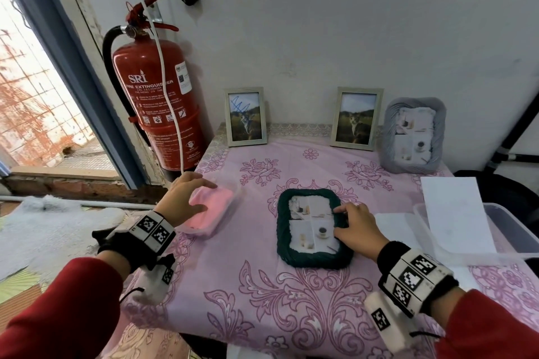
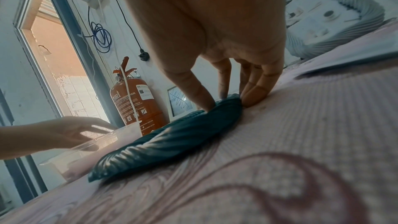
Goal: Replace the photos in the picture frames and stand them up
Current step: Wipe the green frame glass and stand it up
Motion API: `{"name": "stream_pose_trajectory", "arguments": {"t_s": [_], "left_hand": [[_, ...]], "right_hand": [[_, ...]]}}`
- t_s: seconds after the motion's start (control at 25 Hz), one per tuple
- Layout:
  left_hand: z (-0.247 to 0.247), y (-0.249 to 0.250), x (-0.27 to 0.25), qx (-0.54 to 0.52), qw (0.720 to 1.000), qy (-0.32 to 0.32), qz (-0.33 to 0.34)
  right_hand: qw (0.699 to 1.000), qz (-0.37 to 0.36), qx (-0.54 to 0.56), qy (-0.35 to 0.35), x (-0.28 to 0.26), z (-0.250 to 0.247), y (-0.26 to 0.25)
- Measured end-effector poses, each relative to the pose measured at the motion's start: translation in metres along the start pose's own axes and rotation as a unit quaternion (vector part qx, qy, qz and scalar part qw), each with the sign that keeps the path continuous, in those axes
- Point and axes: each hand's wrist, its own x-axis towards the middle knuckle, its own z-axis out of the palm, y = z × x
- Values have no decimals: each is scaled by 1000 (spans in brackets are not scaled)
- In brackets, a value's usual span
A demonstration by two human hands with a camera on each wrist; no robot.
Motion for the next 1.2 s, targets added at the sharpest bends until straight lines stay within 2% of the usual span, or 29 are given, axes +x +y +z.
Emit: {"name": "stream_pose_trajectory", "arguments": {"t_s": [0.08, 0.2, 0.24, 0.32, 0.48, 0.72, 0.84, 0.92, 1.0, 1.08, 1.2], "left_hand": [[1, 6, -2, -6, 999, 13, 30], [8, 15, -6, -22, 995, -97, 22], [12, 16, -8, -16, 993, -114, 22], [17, 18, -11, -13, 995, -102, 17], [25, 21, -12, -22, 996, -81, -34], [30, 25, -16, -8, 995, -85, -57], [24, 37, -16, -30, 998, -20, -57], [20, 53, -13, -49, 998, 33, -23], [20, 74, -10, -80, 995, 53, 7], [24, 93, -5, -122, 991, 42, 16], [37, 116, 2, -187, 982, -14, -19]], "right_hand": [[1000, 0, 1, 1, 0, 0, 0], [1000, -3, 13, 0, 0, 0, 0], [1000, -4, 16, 0, -1, 0, 1], [1000, -5, 18, 0, -1, 0, 1], [1000, -4, 22, 0, -1, 0, 2], [1000, -3, 19, 0, 0, 0, 3], [1000, -5, 22, 3, 0, 1, 3], [999, -4, 34, 15, 1, 1, 2], [999, -1, 38, 24, 2, -1, 1], [999, 8, 32, 30, 4, -3, -2], [996, 24, 55, 60, 2, -4, -5]]}}
